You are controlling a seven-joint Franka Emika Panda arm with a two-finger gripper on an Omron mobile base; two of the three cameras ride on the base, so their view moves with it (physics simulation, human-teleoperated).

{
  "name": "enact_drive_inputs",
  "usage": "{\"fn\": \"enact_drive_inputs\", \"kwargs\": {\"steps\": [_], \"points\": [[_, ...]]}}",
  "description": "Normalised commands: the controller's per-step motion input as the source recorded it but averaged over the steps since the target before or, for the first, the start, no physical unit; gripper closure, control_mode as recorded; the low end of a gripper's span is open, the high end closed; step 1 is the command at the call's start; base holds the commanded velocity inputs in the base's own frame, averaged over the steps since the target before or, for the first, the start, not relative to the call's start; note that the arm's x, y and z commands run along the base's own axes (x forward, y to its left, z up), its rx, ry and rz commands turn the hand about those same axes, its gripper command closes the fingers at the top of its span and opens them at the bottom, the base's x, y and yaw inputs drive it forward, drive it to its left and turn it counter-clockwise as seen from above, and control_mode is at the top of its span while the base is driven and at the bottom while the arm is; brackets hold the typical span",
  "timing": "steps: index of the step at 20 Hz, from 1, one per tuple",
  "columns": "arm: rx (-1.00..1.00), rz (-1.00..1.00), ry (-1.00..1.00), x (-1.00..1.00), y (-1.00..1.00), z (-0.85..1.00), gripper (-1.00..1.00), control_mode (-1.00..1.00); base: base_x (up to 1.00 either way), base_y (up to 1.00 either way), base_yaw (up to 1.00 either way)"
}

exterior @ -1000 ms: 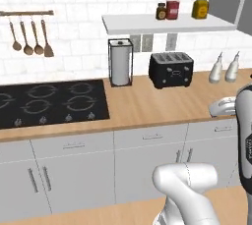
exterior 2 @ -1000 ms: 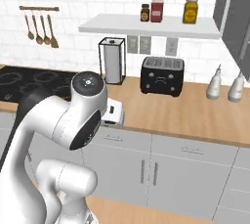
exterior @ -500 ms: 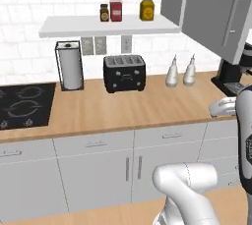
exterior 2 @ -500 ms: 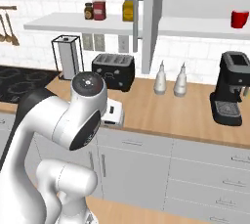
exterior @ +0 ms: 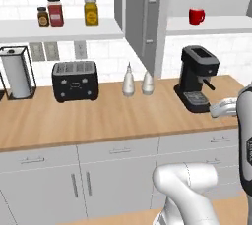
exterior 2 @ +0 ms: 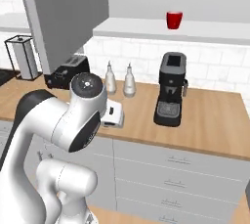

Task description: Gather all objects into one cabinet and sort the glasses and bowls to opposite sides.

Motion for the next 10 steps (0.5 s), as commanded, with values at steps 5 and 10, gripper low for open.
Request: {"fn": "enact_drive_inputs", "kwargs": {"steps": [5, 10], "points": [[0.0, 0.0, 0.0, 0.0, 0.0, 0.0, -1.0, 1.0, 1.0, -0.67, 0.09], [0.0, 0.0, 0.0, 0.0, 0.0, 0.0, -1.0, 1.0, 1.0, -0.61, 0.11]]}}
